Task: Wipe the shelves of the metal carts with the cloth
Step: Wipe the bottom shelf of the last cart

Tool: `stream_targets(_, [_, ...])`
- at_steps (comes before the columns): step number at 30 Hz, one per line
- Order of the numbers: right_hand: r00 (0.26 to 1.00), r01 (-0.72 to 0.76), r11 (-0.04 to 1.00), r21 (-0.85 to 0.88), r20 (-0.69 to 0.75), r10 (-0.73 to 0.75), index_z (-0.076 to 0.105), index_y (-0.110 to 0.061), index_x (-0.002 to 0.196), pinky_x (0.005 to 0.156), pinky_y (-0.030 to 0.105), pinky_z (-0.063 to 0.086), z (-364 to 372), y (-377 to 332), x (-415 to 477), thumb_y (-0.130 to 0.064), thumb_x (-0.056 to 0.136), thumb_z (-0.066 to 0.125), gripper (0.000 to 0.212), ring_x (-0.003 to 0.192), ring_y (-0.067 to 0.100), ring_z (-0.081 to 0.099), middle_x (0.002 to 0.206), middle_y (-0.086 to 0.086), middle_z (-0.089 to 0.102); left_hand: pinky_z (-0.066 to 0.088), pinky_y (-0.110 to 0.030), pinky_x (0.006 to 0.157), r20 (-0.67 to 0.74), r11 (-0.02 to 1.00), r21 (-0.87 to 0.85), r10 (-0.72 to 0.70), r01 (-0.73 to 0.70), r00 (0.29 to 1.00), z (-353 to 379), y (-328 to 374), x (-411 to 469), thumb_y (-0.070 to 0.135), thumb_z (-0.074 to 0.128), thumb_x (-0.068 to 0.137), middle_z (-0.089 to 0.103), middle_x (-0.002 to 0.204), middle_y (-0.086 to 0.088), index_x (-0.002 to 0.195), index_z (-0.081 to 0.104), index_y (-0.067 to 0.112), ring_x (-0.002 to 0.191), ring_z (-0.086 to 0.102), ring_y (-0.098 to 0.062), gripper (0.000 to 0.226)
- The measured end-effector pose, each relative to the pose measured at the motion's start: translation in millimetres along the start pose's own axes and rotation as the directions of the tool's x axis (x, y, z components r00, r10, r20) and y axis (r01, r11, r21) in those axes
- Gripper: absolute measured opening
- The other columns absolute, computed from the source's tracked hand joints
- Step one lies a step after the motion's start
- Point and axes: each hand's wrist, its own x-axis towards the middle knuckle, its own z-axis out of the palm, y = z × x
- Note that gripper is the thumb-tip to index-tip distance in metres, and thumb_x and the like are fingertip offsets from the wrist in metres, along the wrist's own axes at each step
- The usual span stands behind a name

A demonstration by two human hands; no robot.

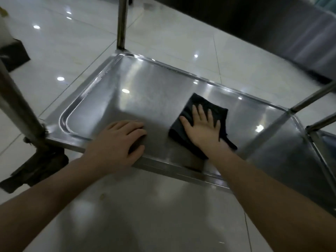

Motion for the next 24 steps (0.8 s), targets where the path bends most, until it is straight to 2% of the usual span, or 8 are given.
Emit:
stream_targets(5, [0.924, 0.380, 0.924, 0.036, 0.034, -0.381, 0.005, -0.039, 0.154, 0.116, 0.056, -0.006, 15, -154, 24, -0.075, 0.090, 0.016, 0.074, 0.150, 0.020, -0.006, 0.164, -0.012, -0.002, 0.049, -0.039, 0.086, -0.204, 0.995, -0.074, -0.083, 0.070, 0.975, -4, -13, -17, 0.034, 0.049, 0.091, 0.059, 0.119, -0.010, 0.109, 0.067, 0.011, 0.102, 0.060, -0.028, 0.035])
stream_targets(9, [0.776, 0.628, 0.778, 0.027, 0.046, -0.629, 0.006, -0.050, 0.151, 0.121, 0.048, 0.003, 4, -116, 27, -0.080, 0.086, 0.013, 0.071, 0.149, 0.007, -0.003, 0.161, -0.022, 0.001, 0.048, -0.038, 0.091, -0.194, 0.997, 0.014, -0.067, 0.071, 0.979, -22, -52, -54, 0.038, 0.054, 0.090, 0.061, 0.120, -0.009, 0.110, 0.068, 0.010, 0.109, 0.059, -0.026, 0.037])
stream_targets(10, [0.767, 0.640, 0.768, 0.030, 0.038, -0.640, 0.005, -0.053, 0.150, 0.122, 0.045, 0.004, 4, -95, 28, -0.081, 0.086, 0.012, 0.070, 0.149, 0.003, -0.003, 0.161, -0.023, 0.001, 0.047, -0.036, 0.093, -0.197, 0.996, 0.003, -0.083, 0.085, 0.977, -24, -59, -63, 0.037, 0.055, 0.090, 0.060, 0.122, -0.010, 0.111, 0.068, 0.008, 0.114, 0.058, -0.026, 0.038])
stream_targets(12, [0.831, 0.554, 0.832, 0.034, 0.032, -0.555, 0.005, -0.054, 0.149, 0.122, 0.042, 0.005, 2, -63, 40, -0.084, 0.084, 0.011, 0.072, 0.148, 0.002, -0.001, 0.160, -0.024, 0.001, 0.046, -0.037, 0.099, -0.222, 0.997, 0.006, -0.071, 0.074, 0.973, -26, -67, -73, 0.032, 0.058, 0.093, 0.060, 0.123, -0.013, 0.112, 0.067, 0.004, 0.121, 0.054, -0.028, 0.035])
stream_targets(15, [0.976, 0.215, 0.976, 0.012, 0.031, -0.216, 0.007, -0.045, 0.153, 0.120, 0.048, 0.003, 6, -70, 67, -0.080, 0.087, 0.014, 0.074, 0.150, 0.011, 0.000, 0.163, -0.017, 0.001, 0.045, -0.039, 0.101, -0.256, 1.000, 0.017, 0.028, -0.025, 0.966, -21, -69, -77, 0.021, 0.060, 0.095, 0.062, 0.120, -0.015, 0.110, 0.068, 0.001, 0.120, 0.055, -0.028, 0.026])
stream_targets(17, [0.996, 0.075, 0.996, 0.039, 0.036, -0.076, 0.008, -0.041, 0.154, 0.117, 0.054, 0.001, 11, -108, 78, -0.078, 0.088, 0.015, 0.076, 0.150, 0.017, -0.002, 0.164, -0.014, 0.000, 0.047, -0.040, 0.101, -0.288, 1.000, 0.011, 0.029, -0.027, 0.957, -22, -72, -78, 0.019, 0.063, 0.093, 0.061, 0.122, -0.016, 0.107, 0.068, 0.002, 0.122, 0.055, -0.029, 0.023])
stream_targets(21, [0.955, 0.294, 0.955, 0.040, 0.041, -0.295, 0.006, -0.044, 0.153, 0.117, 0.055, 0.001, 20, -196, 75, -0.076, 0.087, 0.013, 0.074, 0.151, 0.017, -0.002, 0.163, -0.017, 0.000, 0.053, -0.037, 0.085, -0.332, 1.000, 0.022, 0.024, -0.018, 0.943, -24, -77, -85, 0.018, 0.066, 0.090, 0.064, 0.106, -0.013, 0.095, 0.069, 0.004, 0.099, 0.063, -0.027, 0.015])
stream_targets(24, [0.819, 0.573, 0.820, 0.017, 0.027, -0.573, 0.005, -0.045, 0.153, 0.119, 0.053, 0.003, 17, -235, 48, -0.071, 0.093, 0.017, 0.066, 0.150, 0.014, -0.002, 0.163, -0.018, 0.001, 0.053, -0.037, 0.076, -0.339, 0.996, 0.078, 0.065, -0.041, 0.939, -28, -82, -92, 0.019, 0.061, 0.094, 0.064, 0.095, -0.011, 0.093, 0.071, 0.006, 0.085, 0.061, -0.024, 0.017])
